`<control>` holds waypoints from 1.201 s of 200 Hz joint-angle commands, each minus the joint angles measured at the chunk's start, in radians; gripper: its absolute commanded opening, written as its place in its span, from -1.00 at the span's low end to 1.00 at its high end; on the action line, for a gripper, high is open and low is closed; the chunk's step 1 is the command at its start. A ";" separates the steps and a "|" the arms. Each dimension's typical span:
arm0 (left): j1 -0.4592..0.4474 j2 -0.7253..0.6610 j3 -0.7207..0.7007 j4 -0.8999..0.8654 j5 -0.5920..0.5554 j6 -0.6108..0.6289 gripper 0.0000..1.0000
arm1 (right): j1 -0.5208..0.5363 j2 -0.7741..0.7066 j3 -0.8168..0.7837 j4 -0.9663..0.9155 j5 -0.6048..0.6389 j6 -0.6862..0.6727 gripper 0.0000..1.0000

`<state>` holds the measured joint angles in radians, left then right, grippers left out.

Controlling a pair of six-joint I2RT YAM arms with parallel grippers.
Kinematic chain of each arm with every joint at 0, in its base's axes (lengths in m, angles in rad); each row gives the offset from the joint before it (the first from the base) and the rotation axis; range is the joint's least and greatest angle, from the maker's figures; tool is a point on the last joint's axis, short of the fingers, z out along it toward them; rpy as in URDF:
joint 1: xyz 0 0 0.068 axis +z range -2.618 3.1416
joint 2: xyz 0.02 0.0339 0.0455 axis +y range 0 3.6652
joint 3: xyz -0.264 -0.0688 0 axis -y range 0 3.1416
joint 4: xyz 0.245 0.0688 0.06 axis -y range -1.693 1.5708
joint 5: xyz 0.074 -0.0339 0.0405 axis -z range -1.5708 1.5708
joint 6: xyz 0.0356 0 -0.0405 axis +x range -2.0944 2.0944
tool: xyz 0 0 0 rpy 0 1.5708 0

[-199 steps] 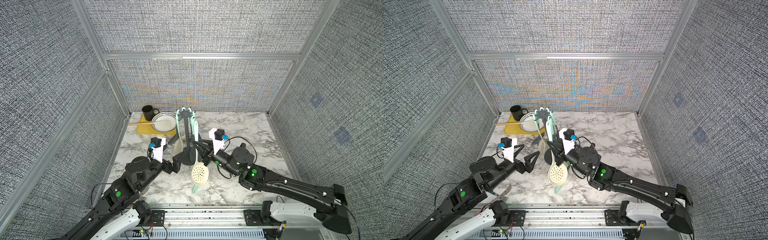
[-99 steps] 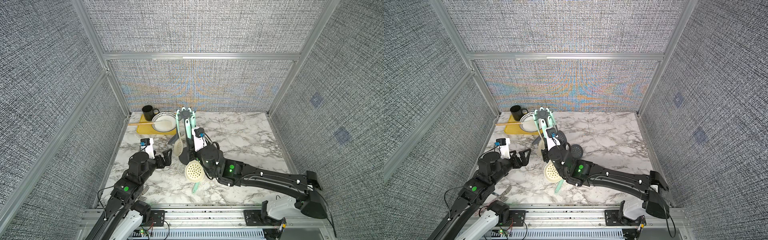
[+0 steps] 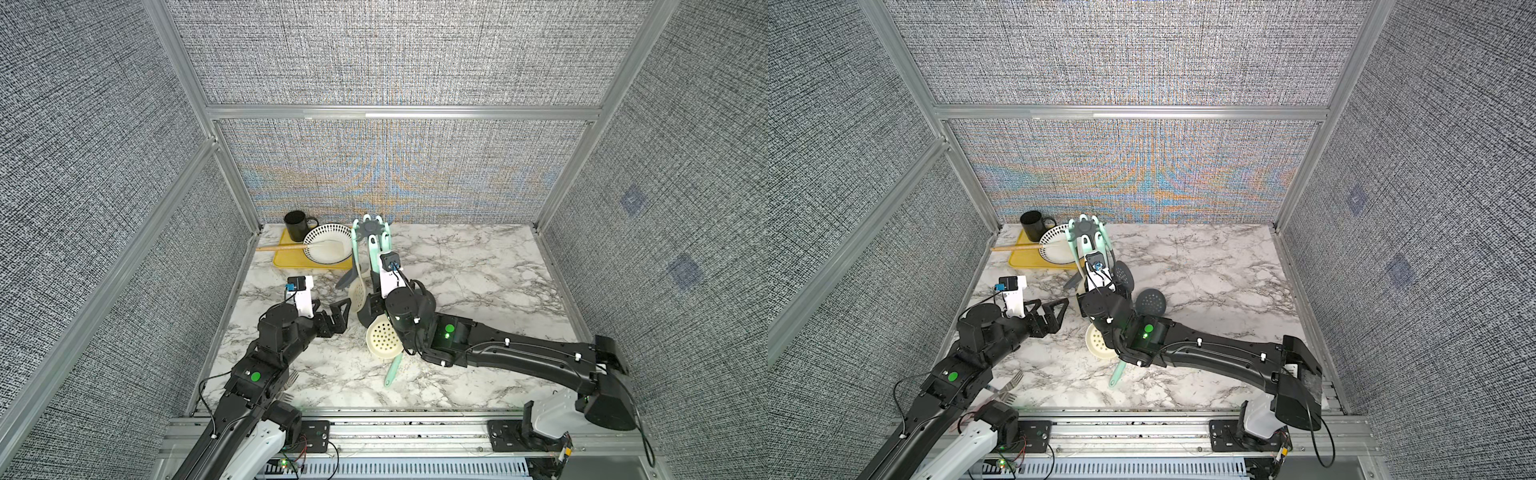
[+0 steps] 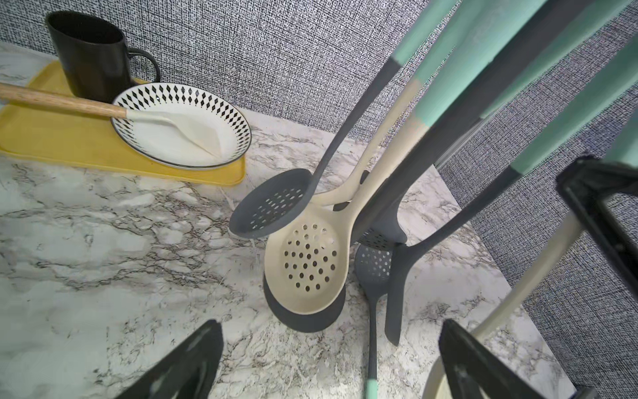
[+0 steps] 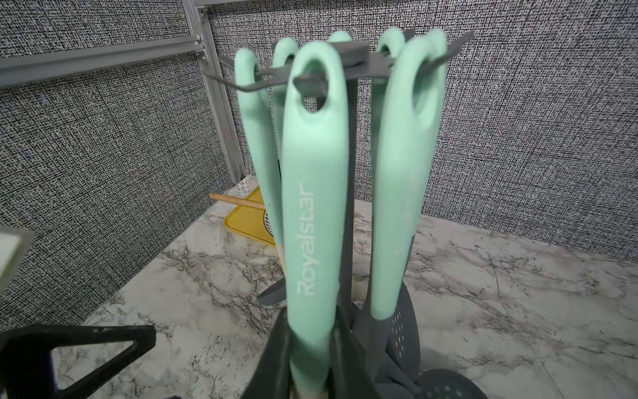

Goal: Hang the skimmer on the kitchen utensil rack
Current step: Hang the skimmer on the rack, then pick up the skimmer from the center of the board.

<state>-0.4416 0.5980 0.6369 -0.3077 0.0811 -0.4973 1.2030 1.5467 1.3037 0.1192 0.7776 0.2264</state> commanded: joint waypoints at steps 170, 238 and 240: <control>-0.158 -0.080 0.031 -0.085 -0.129 0.105 1.00 | -0.042 -0.402 -0.397 0.019 -0.129 0.167 0.40; -0.669 -0.046 -0.071 0.019 -0.433 0.113 0.96 | -0.444 -0.436 -0.656 -0.228 -0.471 0.598 0.38; -0.679 -0.045 -0.073 0.020 -0.441 0.114 0.95 | -0.449 -0.425 -0.655 -0.228 -0.481 0.599 0.38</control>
<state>-1.0077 0.5537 0.5869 -0.3569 -0.1993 -0.3992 0.8146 1.0554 0.6609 -0.0555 0.4896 0.6823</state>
